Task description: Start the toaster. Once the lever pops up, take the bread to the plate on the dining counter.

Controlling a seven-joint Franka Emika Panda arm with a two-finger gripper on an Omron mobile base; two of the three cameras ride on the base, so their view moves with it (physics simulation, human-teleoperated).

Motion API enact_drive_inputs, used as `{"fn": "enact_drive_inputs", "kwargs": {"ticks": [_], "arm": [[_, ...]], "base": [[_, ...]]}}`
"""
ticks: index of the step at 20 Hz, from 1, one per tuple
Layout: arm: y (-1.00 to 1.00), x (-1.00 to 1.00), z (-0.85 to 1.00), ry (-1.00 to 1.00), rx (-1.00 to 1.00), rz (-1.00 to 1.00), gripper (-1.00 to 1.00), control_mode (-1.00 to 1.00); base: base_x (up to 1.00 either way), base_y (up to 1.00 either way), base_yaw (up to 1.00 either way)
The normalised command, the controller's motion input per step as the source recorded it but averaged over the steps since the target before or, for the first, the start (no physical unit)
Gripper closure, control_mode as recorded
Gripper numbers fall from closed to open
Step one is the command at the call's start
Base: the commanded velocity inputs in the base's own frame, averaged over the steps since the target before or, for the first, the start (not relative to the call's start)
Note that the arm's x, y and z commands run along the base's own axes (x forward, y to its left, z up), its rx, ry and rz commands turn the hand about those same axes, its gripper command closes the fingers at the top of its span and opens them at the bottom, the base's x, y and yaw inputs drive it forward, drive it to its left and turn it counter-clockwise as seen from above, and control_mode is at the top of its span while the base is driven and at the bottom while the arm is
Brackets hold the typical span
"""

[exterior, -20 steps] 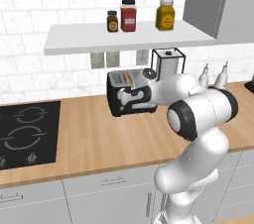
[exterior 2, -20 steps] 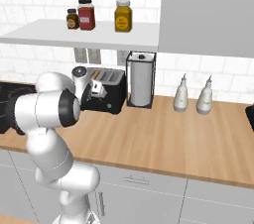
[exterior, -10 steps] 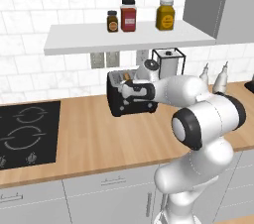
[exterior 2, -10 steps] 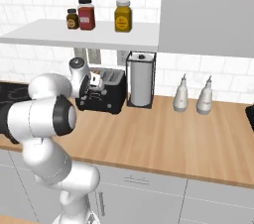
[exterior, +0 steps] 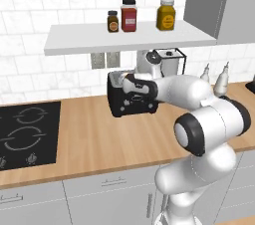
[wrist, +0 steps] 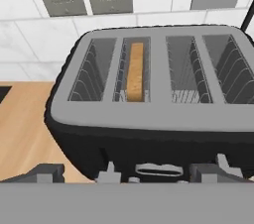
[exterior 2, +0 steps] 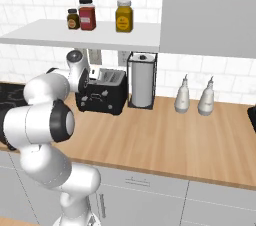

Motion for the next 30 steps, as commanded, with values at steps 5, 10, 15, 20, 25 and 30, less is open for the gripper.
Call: {"fn": "enact_drive_inputs", "kwargs": {"ticks": [5,10,15,20,25,30], "arm": [[0.00,0.00,-0.01,-0.10,-0.01,-0.01,-1.00,-1.00],[0.00,0.11,0.00,-0.05,-0.01,-0.03,-1.00,-1.00],[0.00,0.28,0.00,0.00,0.00,-0.05,-1.00,-1.00],[0.00,0.28,0.00,0.00,0.00,-0.03,-1.00,-1.00],[0.00,0.28,0.00,0.00,0.00,0.00,-1.00,-1.00],[0.04,0.29,-0.01,0.00,0.00,0.00,-1.00,-1.00]], "base": [[0.00,0.00,0.00],[0.00,0.00,0.00],[0.00,0.00,0.00],[0.00,0.00,0.00],[0.00,0.00,0.00],[0.00,0.00,0.00]]}}
